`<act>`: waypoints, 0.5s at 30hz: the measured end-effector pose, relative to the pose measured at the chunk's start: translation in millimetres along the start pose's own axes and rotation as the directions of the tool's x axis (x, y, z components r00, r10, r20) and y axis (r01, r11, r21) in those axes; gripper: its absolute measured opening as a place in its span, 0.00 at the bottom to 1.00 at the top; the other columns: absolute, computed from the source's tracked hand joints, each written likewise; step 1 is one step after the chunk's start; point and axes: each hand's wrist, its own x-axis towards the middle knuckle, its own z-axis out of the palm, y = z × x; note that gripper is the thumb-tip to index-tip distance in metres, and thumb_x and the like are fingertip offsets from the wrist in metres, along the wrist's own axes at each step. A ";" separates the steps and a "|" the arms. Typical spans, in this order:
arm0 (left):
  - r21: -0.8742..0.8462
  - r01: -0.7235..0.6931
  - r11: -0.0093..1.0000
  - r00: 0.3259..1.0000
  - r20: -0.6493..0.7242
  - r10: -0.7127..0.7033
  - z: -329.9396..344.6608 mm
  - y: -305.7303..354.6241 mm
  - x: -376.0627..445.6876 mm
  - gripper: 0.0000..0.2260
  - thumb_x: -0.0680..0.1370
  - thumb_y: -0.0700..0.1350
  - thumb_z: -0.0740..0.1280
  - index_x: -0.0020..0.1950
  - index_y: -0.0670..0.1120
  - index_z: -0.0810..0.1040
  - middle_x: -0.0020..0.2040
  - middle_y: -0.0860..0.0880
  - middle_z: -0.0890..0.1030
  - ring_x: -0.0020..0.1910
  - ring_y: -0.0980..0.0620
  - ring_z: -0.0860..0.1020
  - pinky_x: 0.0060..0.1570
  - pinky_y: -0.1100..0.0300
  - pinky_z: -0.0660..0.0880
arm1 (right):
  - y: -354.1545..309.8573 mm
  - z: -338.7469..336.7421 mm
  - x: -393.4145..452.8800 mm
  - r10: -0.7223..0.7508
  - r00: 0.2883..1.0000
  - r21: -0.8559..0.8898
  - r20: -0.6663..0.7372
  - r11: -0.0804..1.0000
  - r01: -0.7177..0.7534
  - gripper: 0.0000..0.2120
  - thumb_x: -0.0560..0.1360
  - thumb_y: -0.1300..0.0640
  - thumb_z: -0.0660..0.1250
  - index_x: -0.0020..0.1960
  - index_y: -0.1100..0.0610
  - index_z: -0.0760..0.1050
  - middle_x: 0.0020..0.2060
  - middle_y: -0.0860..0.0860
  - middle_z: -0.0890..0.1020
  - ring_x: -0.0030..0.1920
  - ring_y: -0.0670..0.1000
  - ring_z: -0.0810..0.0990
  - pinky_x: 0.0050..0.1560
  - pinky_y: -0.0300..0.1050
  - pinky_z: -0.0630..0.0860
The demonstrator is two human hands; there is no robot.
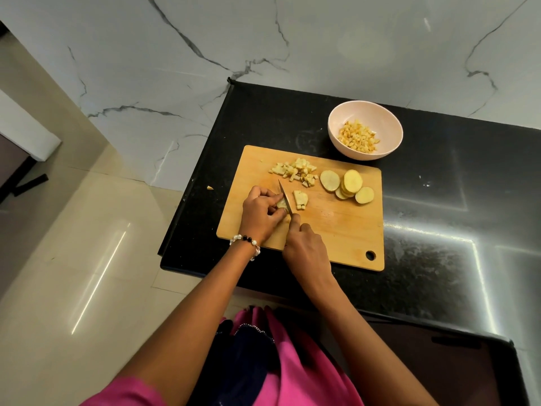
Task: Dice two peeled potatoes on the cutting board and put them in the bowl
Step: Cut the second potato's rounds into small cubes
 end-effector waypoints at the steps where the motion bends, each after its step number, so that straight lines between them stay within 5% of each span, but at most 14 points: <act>1: -0.004 0.000 1.000 1.000 -0.003 0.000 0.8 0.0 -0.4 0.17 0.71 0.39 0.74 0.59 0.39 0.79 0.53 0.44 0.74 0.39 0.55 0.74 0.42 0.81 0.67 | 1.6 0.8 -3.1 -0.009 1.000 0.000 -0.007 1.000 0.009 0.25 0.78 0.67 0.52 0.74 0.68 0.55 0.51 0.64 0.76 0.41 0.64 0.79 0.35 0.49 0.67; 5: -0.007 -0.004 1.000 1.000 -0.011 0.004 0.6 2.0 -1.8 0.17 0.71 0.39 0.74 0.60 0.40 0.79 0.51 0.49 0.71 0.39 0.55 0.74 0.42 0.81 0.67 | 7.5 5.2 -29.9 -0.028 1.000 -0.077 -0.012 0.997 0.027 0.25 0.68 0.71 0.60 0.66 0.72 0.68 0.39 0.64 0.79 0.25 0.61 0.76 0.24 0.45 0.62; 9: -0.006 -0.002 1.000 1.000 -0.007 0.002 -1.3 2.2 -2.2 0.18 0.71 0.40 0.74 0.60 0.41 0.79 0.52 0.49 0.71 0.40 0.56 0.74 0.43 0.79 0.68 | 12.4 -3.0 -41.6 0.028 0.996 0.037 0.083 0.999 -0.031 0.26 0.78 0.65 0.52 0.76 0.64 0.52 0.55 0.60 0.75 0.46 0.61 0.78 0.39 0.49 0.68; 15: -0.030 -0.026 0.999 0.998 -0.057 0.024 -4.3 4.6 -5.2 0.19 0.70 0.38 0.74 0.60 0.41 0.79 0.51 0.48 0.73 0.38 0.56 0.74 0.47 0.67 0.75 | 18.9 -6.0 -8.4 0.072 0.996 0.039 0.054 0.997 -0.074 0.27 0.78 0.63 0.53 0.76 0.62 0.51 0.56 0.61 0.75 0.50 0.62 0.76 0.45 0.50 0.71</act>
